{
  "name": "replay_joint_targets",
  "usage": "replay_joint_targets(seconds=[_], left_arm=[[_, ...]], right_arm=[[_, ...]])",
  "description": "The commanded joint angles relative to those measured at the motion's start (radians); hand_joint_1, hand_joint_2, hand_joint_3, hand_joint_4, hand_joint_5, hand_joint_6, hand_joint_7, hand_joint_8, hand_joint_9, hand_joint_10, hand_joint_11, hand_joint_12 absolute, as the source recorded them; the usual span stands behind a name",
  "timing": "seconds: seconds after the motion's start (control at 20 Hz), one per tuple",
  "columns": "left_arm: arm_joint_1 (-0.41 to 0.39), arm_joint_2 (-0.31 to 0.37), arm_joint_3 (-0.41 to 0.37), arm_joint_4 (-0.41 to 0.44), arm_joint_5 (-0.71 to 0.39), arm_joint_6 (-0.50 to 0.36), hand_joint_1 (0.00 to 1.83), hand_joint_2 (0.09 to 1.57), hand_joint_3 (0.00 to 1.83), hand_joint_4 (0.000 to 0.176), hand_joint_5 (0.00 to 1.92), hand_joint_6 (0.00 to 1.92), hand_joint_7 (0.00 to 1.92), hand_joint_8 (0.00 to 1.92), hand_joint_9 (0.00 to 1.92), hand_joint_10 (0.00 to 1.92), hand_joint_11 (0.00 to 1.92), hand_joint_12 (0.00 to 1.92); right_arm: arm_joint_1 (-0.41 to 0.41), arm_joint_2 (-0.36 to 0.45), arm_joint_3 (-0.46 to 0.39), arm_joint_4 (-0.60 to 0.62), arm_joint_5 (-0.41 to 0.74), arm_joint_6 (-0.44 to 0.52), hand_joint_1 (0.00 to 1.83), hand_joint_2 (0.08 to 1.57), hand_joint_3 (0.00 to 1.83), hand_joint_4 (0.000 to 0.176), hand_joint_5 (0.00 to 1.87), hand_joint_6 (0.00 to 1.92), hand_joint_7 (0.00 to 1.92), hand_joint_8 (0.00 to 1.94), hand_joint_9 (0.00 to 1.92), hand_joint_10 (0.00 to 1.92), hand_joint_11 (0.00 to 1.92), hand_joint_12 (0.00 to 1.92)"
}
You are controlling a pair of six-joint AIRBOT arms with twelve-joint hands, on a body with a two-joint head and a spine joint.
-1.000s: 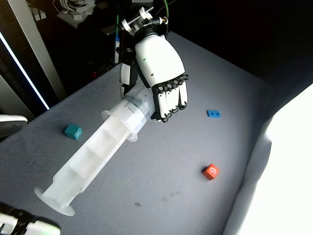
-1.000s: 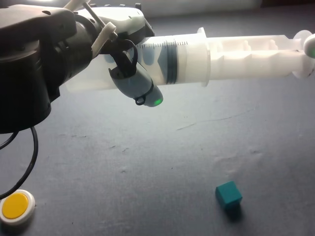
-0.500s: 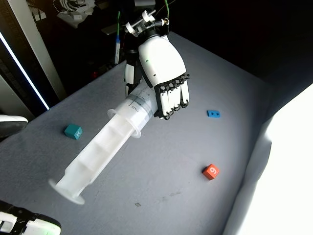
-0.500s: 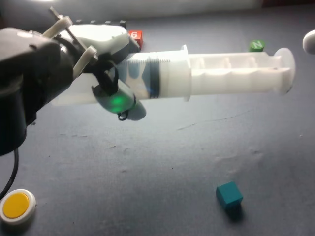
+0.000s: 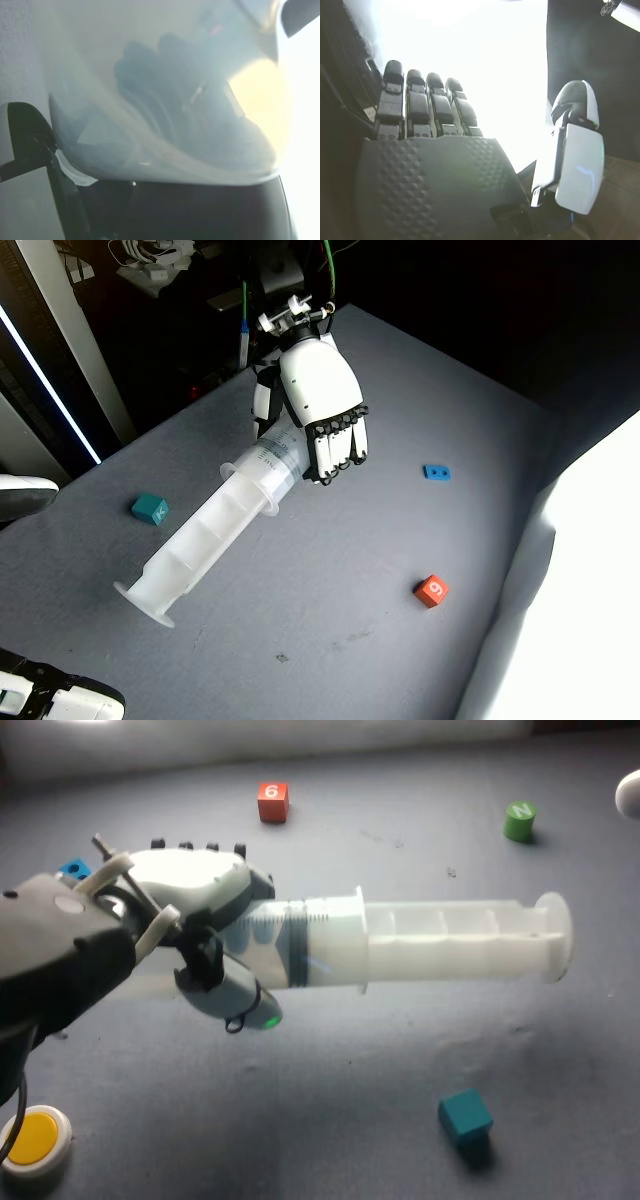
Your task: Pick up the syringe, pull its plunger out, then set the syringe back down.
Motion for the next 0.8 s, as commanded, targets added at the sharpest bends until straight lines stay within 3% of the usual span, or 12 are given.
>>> replay_joint_targets(seconds=[0.0,0.25,0.3,0.5,0.6,0.75], left_arm=[[0.003,0.006,0.005,0.073,-0.046,-0.034,1.16,1.23,0.00,0.000,0.75,1.27,0.82,1.38,0.66,1.31,0.39,1.66],[0.115,-0.004,0.009,0.183,-0.111,-0.195,1.16,1.23,0.00,0.000,0.73,1.29,0.81,1.39,0.66,1.34,0.39,1.69],[0.140,-0.008,0.011,0.195,-0.127,-0.222,1.17,1.23,0.00,0.000,0.72,1.29,0.83,1.38,0.67,1.34,0.39,1.70],[0.188,-0.011,0.019,0.223,-0.141,-0.269,1.17,1.23,0.00,0.000,0.71,1.31,0.84,1.35,0.68,1.31,0.40,1.69],[0.212,-0.019,0.024,0.249,-0.146,-0.305,1.18,1.20,0.00,0.000,0.76,1.23,0.88,1.30,0.71,1.29,0.43,1.66],[0.249,-0.036,0.024,0.282,-0.178,-0.358,1.17,1.22,0.00,0.000,0.72,1.30,0.86,1.32,0.71,1.23,0.43,1.62]], right_arm=[[0.006,0.007,-0.001,-0.005,0.122,0.003,0.28,0.90,0.01,0.000,0.00,0.00,0.00,0.00,0.03,0.00,0.00,0.22],[0.006,0.007,-0.001,-0.008,0.124,0.003,0.29,0.92,0.01,0.000,0.00,0.00,0.01,0.00,0.03,0.00,0.00,0.24],[0.005,0.007,-0.001,-0.012,0.126,0.003,0.32,0.92,0.00,0.000,0.00,0.00,0.00,0.00,0.01,0.00,0.00,0.14],[0.004,0.007,-0.001,-0.017,0.132,0.003,0.31,0.93,0.00,0.000,0.00,0.00,0.01,0.00,0.03,0.00,0.00,0.20],[0.003,0.007,-0.001,-0.020,0.135,0.003,0.27,0.93,0.00,0.000,0.01,0.00,0.03,0.00,0.05,0.01,0.00,0.26],[0.003,0.007,-0.001,-0.023,0.139,0.003,0.28,0.93,0.00,0.000,0.02,0.00,0.04,0.00,0.06,0.00,0.00,0.30]])
